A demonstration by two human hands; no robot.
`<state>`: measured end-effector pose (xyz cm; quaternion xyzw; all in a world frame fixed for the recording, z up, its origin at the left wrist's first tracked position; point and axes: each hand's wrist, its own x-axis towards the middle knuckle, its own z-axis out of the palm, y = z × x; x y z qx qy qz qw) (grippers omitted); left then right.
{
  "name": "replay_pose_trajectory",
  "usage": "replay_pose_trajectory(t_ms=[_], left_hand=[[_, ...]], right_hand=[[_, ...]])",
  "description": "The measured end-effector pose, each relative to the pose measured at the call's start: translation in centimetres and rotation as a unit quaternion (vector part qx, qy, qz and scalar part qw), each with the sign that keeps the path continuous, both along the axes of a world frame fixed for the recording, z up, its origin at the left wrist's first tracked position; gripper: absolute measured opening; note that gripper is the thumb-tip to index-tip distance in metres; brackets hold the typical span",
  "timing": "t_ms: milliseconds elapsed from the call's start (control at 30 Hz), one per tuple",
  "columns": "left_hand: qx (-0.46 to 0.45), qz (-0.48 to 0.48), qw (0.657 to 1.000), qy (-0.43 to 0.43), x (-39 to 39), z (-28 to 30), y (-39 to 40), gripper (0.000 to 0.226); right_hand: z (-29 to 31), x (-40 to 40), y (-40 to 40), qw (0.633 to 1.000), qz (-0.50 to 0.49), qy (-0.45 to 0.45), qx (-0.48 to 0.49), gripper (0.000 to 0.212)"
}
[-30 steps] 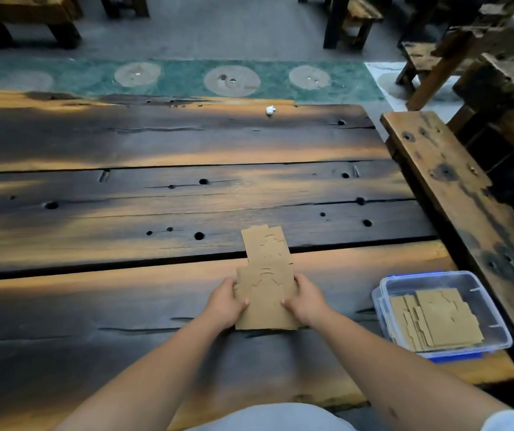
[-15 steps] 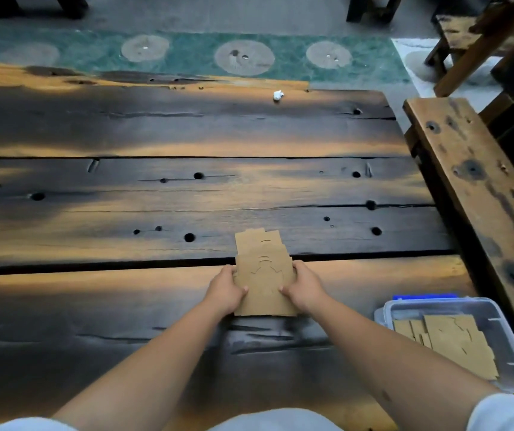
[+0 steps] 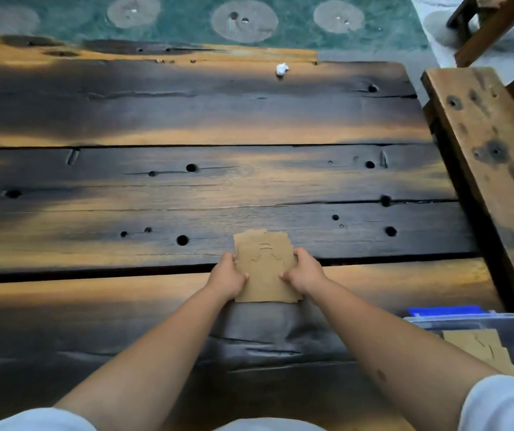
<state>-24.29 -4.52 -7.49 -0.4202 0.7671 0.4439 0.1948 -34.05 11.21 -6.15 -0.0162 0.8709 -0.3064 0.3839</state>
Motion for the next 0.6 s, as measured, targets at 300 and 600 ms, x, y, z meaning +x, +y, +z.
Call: replay_pose_trajectory(t_ms=[300,600], left_hand=[[0.008,0.032,0.999,0.04,0.3,0.4,-0.2,0.057],[-0.026,-0.015,0.997,0.075,3.8,3.0,0.9,0.042]], right_hand=[[-0.3,0.8,0.1,0.999,-0.035,0.011,-0.022,0.052],[2.1,4.4,1.7,0.997,0.024,0.046,-0.056,0.052]])
